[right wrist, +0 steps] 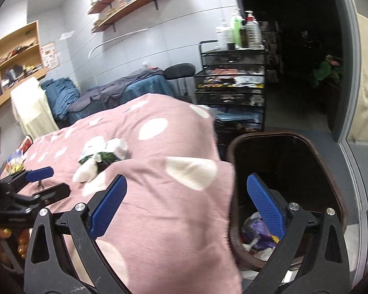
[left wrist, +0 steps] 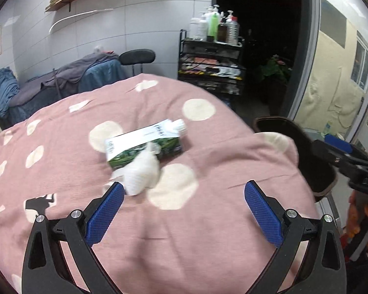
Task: Collect trash
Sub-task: 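Grasp the white tissue with the left gripper, then grasp the white-and-green drink carton with the right gripper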
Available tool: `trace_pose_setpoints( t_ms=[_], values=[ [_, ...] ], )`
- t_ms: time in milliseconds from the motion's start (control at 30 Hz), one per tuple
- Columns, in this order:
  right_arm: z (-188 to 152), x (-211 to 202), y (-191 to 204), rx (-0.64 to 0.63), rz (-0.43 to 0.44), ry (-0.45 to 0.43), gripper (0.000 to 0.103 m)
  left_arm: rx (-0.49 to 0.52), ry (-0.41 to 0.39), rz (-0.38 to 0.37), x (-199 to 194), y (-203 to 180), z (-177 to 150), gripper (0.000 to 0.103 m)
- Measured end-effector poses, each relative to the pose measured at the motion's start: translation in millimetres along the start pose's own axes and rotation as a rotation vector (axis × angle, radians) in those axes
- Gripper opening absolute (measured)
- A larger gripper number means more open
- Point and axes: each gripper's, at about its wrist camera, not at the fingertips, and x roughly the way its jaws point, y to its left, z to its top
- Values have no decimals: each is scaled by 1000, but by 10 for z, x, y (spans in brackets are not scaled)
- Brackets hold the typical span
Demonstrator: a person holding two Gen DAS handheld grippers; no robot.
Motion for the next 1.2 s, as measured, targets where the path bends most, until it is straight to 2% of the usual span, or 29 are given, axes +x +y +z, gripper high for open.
trace_pose_setpoints(
  t_ms=[167,367,467,567,600,700,800,1033,1200],
  values=[
    [5,61,207,-35,30,19,97,-22,56,0,208,245,60,97],
    [-27,76,331,-57,42,41,97,17,129,37,498,364,172,84],
    [-26,96,382,-60,47,50,97,11,199,50,709,441,208,75],
    [-16,115,432,-72,57,61,97,5,265,42,863,489,200,56],
    [-5,125,448,-77,62,64,97,-3,272,39,869,505,188,46],
    [14,177,510,-103,84,81,97,-35,241,22,768,572,165,38],
    [40,249,574,-131,99,99,97,-70,193,18,595,608,141,35],
    [161,486,838,-254,152,141,97,-156,95,18,127,689,-2,34],
    [264,765,1192,-428,178,180,97,-185,48,47,-116,715,-113,34]
  ],
)
